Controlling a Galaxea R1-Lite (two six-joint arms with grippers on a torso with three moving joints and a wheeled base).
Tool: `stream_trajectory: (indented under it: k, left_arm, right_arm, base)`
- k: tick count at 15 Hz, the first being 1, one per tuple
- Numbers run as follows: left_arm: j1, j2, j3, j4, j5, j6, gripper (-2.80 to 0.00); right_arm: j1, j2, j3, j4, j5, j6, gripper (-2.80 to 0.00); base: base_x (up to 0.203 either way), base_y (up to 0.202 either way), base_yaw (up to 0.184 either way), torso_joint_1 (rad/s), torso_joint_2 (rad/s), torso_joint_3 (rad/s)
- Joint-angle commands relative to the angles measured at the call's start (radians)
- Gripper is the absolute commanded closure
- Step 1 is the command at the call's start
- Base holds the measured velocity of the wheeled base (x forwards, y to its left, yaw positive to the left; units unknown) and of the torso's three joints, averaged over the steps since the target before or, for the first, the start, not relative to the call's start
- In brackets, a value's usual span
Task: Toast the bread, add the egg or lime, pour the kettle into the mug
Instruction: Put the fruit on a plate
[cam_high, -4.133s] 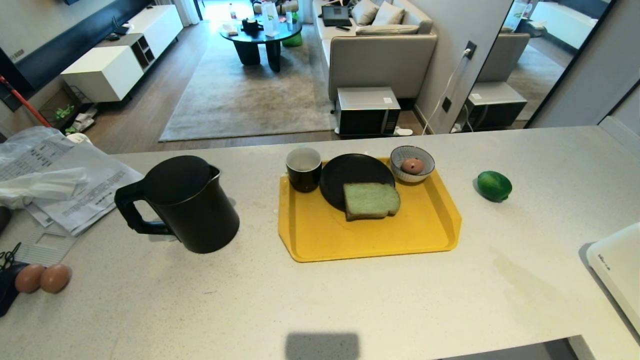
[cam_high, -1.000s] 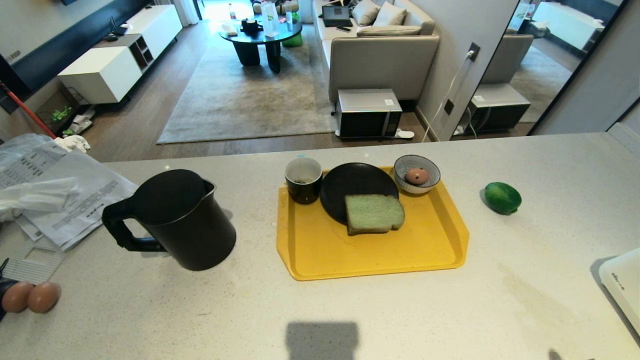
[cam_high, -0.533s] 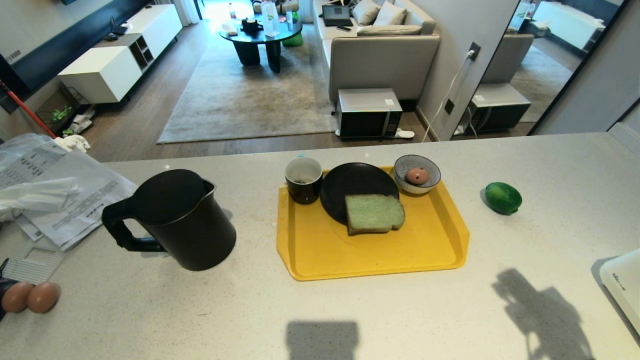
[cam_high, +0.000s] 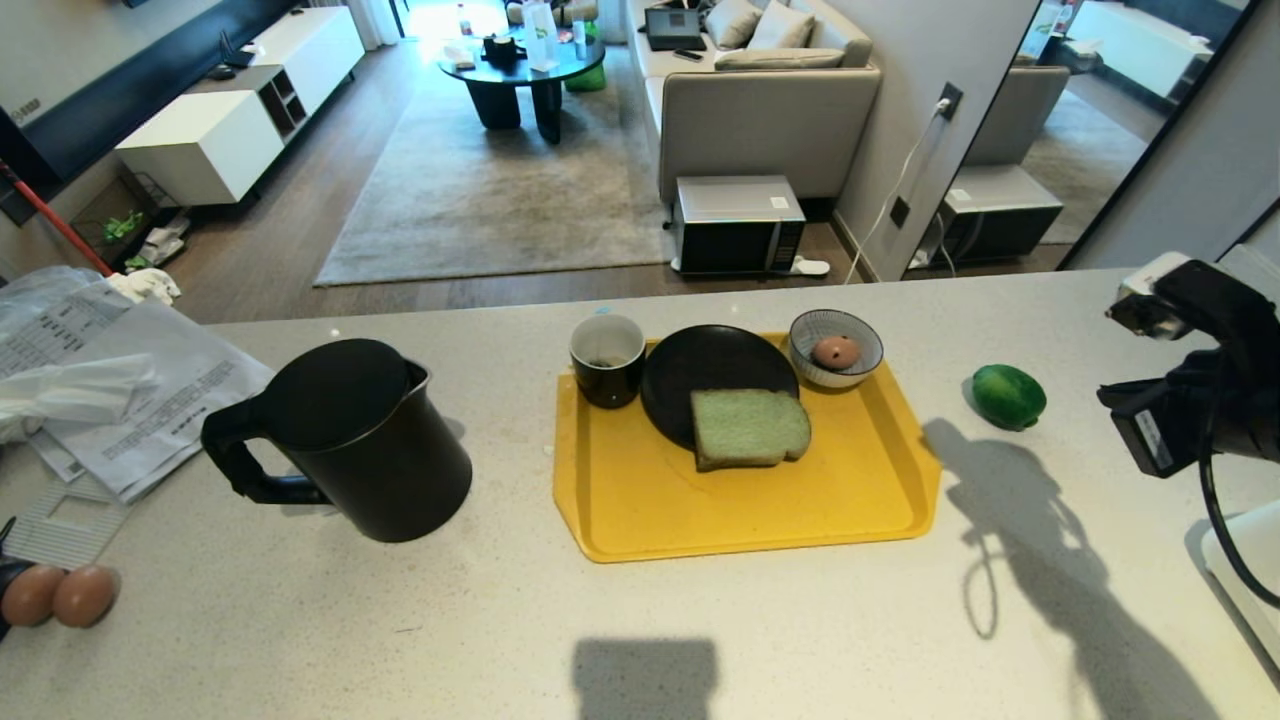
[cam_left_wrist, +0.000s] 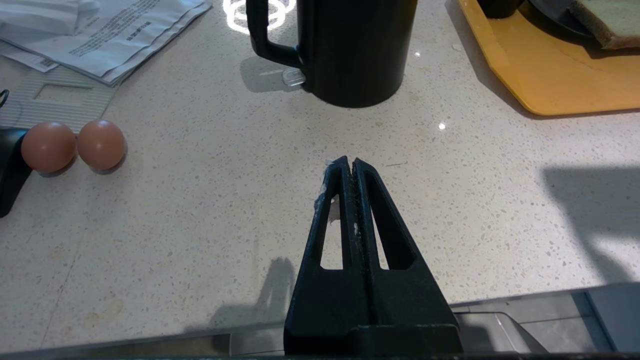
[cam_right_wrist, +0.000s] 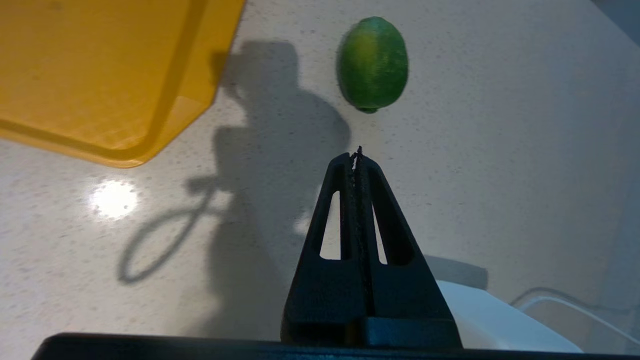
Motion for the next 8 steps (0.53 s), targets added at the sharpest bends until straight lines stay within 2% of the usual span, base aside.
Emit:
stream_trajectory:
  k: [1,2,3,6,8]
  left_arm:
    - [0.0,0.001,0.001,0.0,0.0,0.0,0.0]
    - [0.0,0.001,0.001,0.0,0.0,0.0,0.0]
    - [0.0,0.001,0.0,0.0,0.0,0.0,0.0]
    - [0.0,0.001,-0.001,0.0,0.0,0.0,0.0]
    - [0.0,0.001,0.0,0.0,0.0,0.0,0.0]
  right_arm:
    - [0.0,0.082,-0.059,0.014,-0.034,-0.017,0.0]
    - [-0.004,0.091,-0.092,0.068,-0.045,-0.031,0.0]
    - [-0.005,0.094,-0.121,0.141,-0.052,-0.047,-2.8]
    - [-0.003,0.129,-0.154,0.181,-0.048,-0.066,-2.8]
    - [-0.024,0.145,-0.166,0.182,-0.011,-0.125,-2.8]
  base:
    - [0.0,0.0,0.0,0.0,0.0,0.0]
    - [0.0,0.0,0.0,0.0,0.0,0.0]
    - [0.0,0.0,0.0,0.0,0.0,0.0]
    - [0.0,0.0,0.0,0.0,0.0,0.0]
    - [0.0,0.0,0.0,0.0,0.0,0.0]
